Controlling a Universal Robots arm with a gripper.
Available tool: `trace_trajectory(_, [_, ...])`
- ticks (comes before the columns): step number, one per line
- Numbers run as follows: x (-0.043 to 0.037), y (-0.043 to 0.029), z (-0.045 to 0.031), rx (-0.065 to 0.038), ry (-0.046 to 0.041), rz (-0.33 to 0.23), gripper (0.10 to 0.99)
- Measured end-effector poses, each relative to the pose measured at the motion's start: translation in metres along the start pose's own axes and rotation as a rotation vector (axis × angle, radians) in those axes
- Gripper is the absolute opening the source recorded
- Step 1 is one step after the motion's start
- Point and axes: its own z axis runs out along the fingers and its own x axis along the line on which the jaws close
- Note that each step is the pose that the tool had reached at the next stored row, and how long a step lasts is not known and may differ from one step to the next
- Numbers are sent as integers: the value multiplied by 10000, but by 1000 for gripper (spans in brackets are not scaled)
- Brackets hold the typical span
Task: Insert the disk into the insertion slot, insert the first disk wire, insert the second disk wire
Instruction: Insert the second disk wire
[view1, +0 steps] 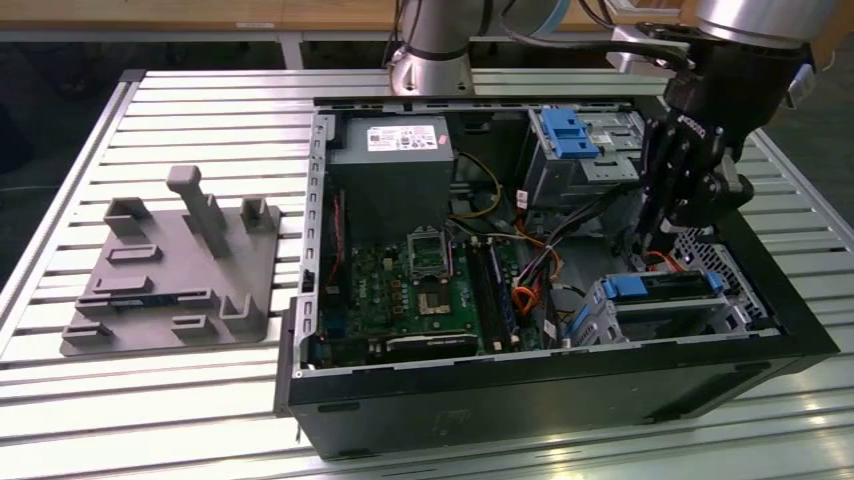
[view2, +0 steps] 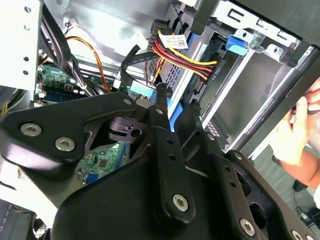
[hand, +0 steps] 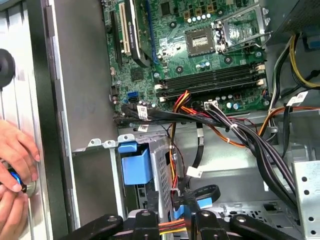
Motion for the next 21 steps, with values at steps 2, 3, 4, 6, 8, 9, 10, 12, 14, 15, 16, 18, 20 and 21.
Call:
trace_trajectory(2, [4, -6, -19, -13, -26, -194, 337])
trace_trajectory(3, [6, -9, -30, -26, -33, -291, 337])
trace_trajectory(4, [8, -12, -39, -53, -36, -402, 337])
trace_trajectory(6, [10, -16, -50, -162, -17, -630, 337])
trace_trajectory(8, [11, -18, -59, -249, 9, -880, 337])
trace_trajectory(9, [11, -18, -61, -269, 16, -1008, 337])
trace_trajectory(10, [11, -17, -61, -248, 23, -1167, 337])
trace_trajectory(12, [12, -18, -62, -170, 40, -1480, 337])
trace_trajectory(14, [12, -18, -63, -113, 14, -1722, 337])
trace_trajectory(15, [12, -19, -62, -94, -29, -1812, 337])
trace_trajectory(16, [12, -19, -62, -81, -86, -1880, 337])
trace_trajectory(18, [13, -18, -68, -68, -183, -1961, 337])
trace_trajectory(20, [21, -18, -102, -61, -226, -2005, 337])
trace_trajectory(21, [28, -18, -130, -59, -235, -2016, 337])
